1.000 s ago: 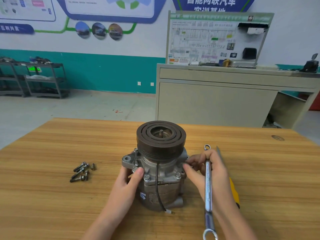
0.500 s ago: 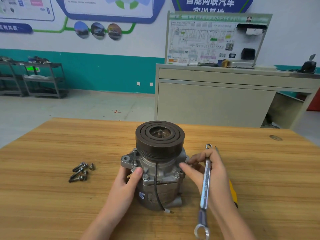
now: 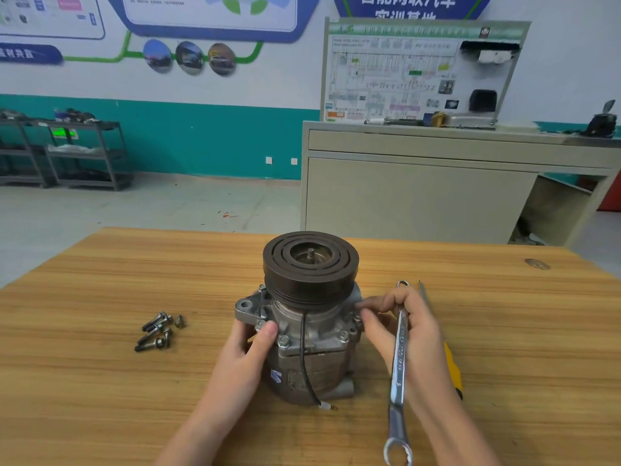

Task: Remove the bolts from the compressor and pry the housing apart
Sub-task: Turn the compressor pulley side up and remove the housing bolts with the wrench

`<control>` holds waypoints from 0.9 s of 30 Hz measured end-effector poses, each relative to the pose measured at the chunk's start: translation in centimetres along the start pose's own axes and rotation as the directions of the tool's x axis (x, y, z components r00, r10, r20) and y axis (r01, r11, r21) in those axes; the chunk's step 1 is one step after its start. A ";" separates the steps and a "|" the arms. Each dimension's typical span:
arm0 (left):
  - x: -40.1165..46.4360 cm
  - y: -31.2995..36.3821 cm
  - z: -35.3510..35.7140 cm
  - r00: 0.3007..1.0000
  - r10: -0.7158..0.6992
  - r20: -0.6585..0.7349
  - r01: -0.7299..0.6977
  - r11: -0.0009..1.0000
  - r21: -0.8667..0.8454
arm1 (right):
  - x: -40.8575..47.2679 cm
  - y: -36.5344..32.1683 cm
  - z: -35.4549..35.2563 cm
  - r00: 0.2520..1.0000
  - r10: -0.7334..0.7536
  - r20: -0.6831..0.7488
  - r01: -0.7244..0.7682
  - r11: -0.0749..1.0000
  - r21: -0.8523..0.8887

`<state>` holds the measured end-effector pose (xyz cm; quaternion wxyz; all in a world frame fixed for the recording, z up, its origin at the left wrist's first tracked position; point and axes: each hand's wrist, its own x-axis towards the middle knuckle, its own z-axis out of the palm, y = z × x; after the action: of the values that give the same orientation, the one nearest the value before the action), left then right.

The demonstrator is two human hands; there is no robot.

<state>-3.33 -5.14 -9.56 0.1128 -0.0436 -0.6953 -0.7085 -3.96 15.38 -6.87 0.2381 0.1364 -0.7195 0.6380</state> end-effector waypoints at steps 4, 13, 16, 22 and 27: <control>0.0 0.0 0.0 1.000 -0.003 -0.006 0.003 1.000 0.010 | 0.0 0.1 0.1 1.000 0.005 0.000 -0.005 0.999 -0.038; -0.1 0.0 -0.1 1.000 -0.005 0.002 0.005 1.000 0.014 | 0.0 -0.2 0.1 1.000 0.009 -0.013 -0.009 1.000 0.005; 0.0 -0.1 -0.2 1.000 -0.019 0.004 0.019 0.999 0.028 | -0.1 -0.2 0.0 1.000 -0.003 0.004 0.003 1.000 -0.007; -0.1 -0.1 -0.2 1.000 -0.006 0.017 0.005 0.999 0.041 | 0.0 -0.2 0.0 1.000 0.005 -0.011 -0.005 1.000 0.009; -0.1 0.1 -0.1 0.999 0.012 0.030 -0.013 1.000 0.018 | -0.2 -0.1 0.0 1.000 -0.018 -0.007 0.018 1.000 -0.003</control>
<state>-3.21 -5.24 -9.48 0.1070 -0.0576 -0.7032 -0.7006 -3.75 15.33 -6.85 0.2466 0.1406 -0.7182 0.6354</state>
